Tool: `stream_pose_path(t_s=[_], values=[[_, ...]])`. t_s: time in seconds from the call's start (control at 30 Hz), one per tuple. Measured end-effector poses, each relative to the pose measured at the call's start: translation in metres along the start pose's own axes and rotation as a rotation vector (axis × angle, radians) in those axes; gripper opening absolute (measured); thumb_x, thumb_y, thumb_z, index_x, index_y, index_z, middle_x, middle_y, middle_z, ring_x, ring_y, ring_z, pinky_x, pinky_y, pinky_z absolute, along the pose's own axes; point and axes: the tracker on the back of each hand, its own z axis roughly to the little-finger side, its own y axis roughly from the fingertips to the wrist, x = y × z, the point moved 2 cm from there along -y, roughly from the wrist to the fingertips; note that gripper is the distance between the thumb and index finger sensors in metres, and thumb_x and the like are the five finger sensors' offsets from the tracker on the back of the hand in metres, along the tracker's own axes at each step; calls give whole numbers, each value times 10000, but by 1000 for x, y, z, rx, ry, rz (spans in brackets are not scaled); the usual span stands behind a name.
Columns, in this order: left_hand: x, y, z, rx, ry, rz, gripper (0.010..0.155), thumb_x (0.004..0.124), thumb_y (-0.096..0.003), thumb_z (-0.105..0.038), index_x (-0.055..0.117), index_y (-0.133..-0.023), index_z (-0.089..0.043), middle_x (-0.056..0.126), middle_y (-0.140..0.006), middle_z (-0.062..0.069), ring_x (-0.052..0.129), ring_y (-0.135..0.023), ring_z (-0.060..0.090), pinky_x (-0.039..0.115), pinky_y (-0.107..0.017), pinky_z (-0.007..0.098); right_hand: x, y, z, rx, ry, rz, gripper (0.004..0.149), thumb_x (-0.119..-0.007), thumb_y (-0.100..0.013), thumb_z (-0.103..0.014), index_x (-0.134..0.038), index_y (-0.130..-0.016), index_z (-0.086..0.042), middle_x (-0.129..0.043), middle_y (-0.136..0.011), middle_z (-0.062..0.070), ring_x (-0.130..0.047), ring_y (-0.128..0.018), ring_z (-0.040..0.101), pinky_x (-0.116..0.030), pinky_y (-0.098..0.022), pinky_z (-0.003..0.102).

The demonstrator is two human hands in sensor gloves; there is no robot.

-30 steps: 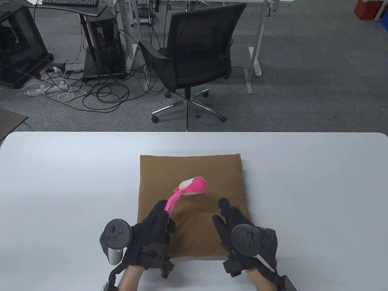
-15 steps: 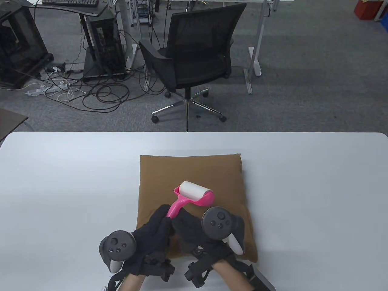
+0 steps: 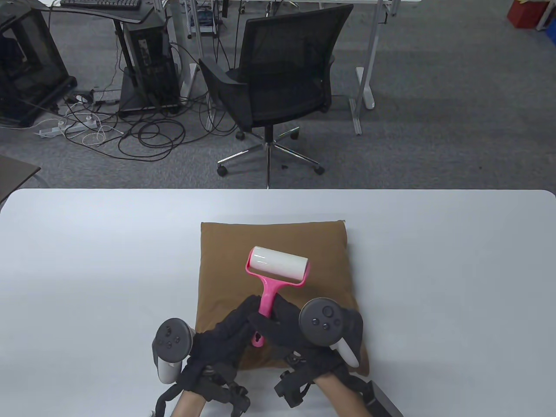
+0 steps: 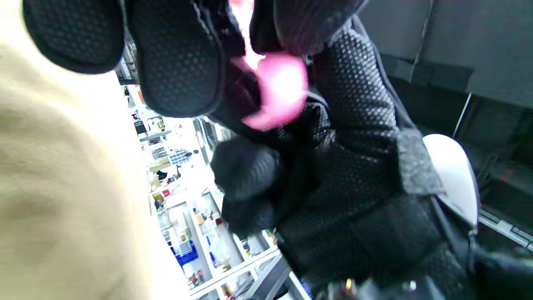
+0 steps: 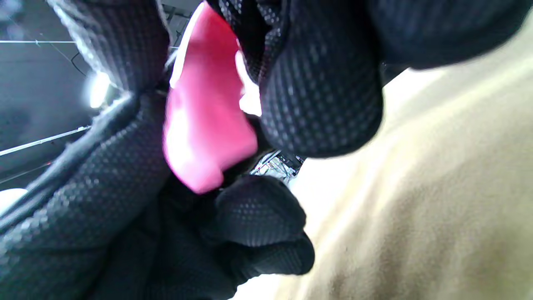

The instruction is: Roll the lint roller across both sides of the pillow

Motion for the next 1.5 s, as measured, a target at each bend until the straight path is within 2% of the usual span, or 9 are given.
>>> stream_pose_path(t_s=[0.23,0.43,0.57,0.7,0.77,0.87,1.1,1.33,1.5], values=[[9,-2,-1,10,-25,80,574,694,-541,-315,505,-1082,-312,621,-998,169,912,-630,263,704,-555,620,6,-1,4,-2,34,-135,779,-819,-519,-509,-672,-969,111,-997,-675,175,-1065,-349,210,-887,-241,429],[9,-2,-2,16,-97,84,583,690,-545,-369,523,-1096,-281,611,-1005,177,905,-648,268,699,-563,615,9,3,10,18,21,-149,743,-819,-563,-374,-544,-1000,160,-973,-733,224,-1058,-400,293,-890,-299,476],[-21,5,-4,-24,-233,-116,666,738,-526,-419,546,-1082,-107,571,-1012,193,817,-744,334,585,-610,668,20,7,8,40,159,-41,719,-743,-593,-314,-434,-1018,177,-939,-788,292,-1039,-403,309,-869,-302,500],[-57,16,5,-230,-526,-250,749,775,-497,-505,566,-1072,-73,588,-1031,206,768,-825,431,549,-614,697,39,14,10,46,357,57,683,-666,-612,-310,-368,-1057,114,-939,-778,281,-998,-338,264,-845,-256,473],[-71,22,19,-417,-659,-227,812,760,-492,-569,520,-1092,-77,565,-1073,250,676,-934,536,520,-626,718,49,20,16,48,403,88,665,-626,-620,-315,-328,-1088,51,-939,-759,251,-969,-290,230,-830,-223,450],[-81,26,41,-585,-694,-186,888,725,-487,-636,442,-1112,-72,520,-1097,284,649,-949,590,526,-627,726,60,27,26,43,403,110,637,-594,-624,-316,-322,-1109,-6,-940,-711,234,-953,-220,194,-824,-172,426],[-86,33,80,-809,-609,-134,972,610,-438,-766,544,-1077,-37,860,-904,254,1040,-576,414,789,-440,608,91,55,50,30,425,163,589,-653,-603,-344,-495,-1059,-5,-991,-546,218,-973,-145,182,-837,-121,409],[-71,31,97,-877,-460,86,1032,562,-429,-807,471,-1086,-16,930,-805,262,1100,-424,343,844,-365,555,107,83,59,18,439,148,551,-677,-586,-348,-601,-1021,-18,-1011,-383,176,-969,-73,153,-844,-81,398],[-71,28,104,-850,-459,58,950,604,-467,-734,509,-1044,15,998,-692,171,1095,-243,239,871,-278,486,105,96,65,-5,422,102,537,-673,-589,-349,-619,-1022,-37,-1009,-346,158,-961,-50,124,-847,-71,391]])
